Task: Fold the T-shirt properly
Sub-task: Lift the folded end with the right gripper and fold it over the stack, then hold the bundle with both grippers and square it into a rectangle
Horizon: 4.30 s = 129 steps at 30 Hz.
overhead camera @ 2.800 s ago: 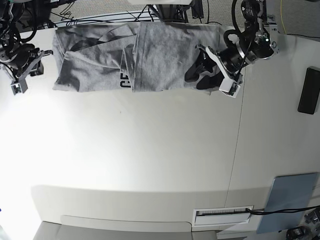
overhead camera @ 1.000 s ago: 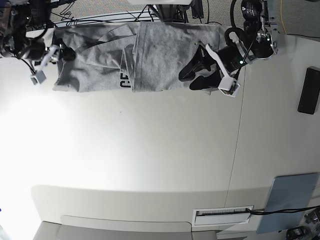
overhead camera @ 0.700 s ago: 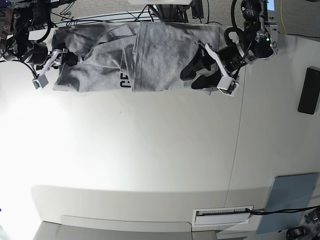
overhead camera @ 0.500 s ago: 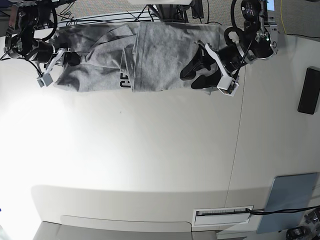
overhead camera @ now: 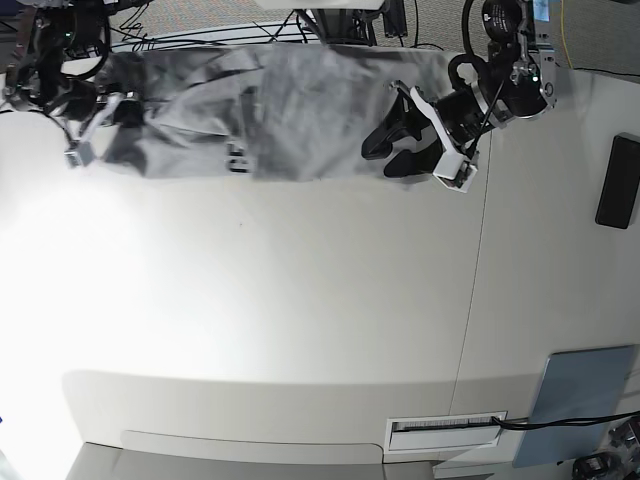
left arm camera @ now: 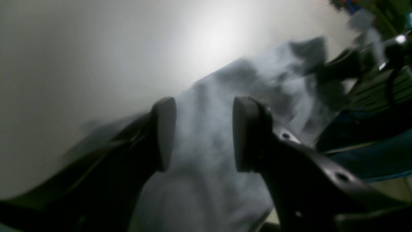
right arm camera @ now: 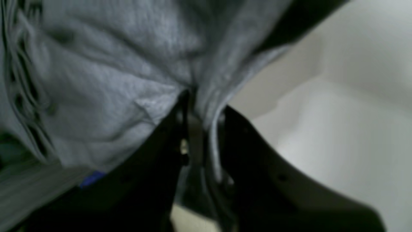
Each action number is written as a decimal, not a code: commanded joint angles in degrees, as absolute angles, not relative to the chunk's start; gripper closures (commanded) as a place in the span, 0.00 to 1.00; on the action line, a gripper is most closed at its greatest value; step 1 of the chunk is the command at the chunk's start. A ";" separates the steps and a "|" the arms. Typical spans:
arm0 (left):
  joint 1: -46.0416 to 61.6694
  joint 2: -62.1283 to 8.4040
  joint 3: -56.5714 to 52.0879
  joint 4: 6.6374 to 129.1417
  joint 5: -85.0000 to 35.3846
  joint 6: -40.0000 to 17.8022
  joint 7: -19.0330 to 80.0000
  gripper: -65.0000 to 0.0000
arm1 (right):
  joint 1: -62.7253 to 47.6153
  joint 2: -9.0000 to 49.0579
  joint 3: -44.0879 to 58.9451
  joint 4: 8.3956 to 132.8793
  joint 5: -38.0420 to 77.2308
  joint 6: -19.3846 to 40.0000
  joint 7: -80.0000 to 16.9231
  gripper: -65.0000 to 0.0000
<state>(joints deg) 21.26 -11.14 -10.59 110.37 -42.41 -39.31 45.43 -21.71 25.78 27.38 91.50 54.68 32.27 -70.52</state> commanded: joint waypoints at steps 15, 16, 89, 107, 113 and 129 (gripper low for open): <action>21.47 -11.27 -10.66 111.39 -43.18 -40.00 45.17 0.54 | -21.30 20.88 32.58 116.88 62.33 28.67 -79.70 1.00; 21.63 -11.29 -10.66 111.39 -43.03 -40.00 45.47 0.54 | -21.34 19.92 32.58 119.70 62.35 28.67 -79.57 1.00; 28.42 -11.38 -22.63 113.01 -48.58 -40.00 42.44 0.54 | -18.68 5.39 -23.75 126.74 34.87 25.67 -57.10 0.66; 28.58 -11.29 -5.15 113.38 -45.45 -40.00 53.15 0.95 | -11.53 7.77 -9.06 115.39 20.29 24.16 -54.13 1.00; 30.11 -11.31 1.41 113.25 -39.92 -40.00 53.15 0.95 | -6.52 7.77 -9.06 104.68 17.87 24.16 -54.02 1.00; 20.43 -13.02 2.33 95.24 -17.43 -32.03 40.01 0.95 | -5.19 14.24 -8.99 101.84 15.38 22.61 -56.95 1.00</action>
<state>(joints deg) 20.56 -12.14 2.79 95.35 -22.06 -35.33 37.04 -5.69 13.93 -9.13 100.71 14.87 22.37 -57.71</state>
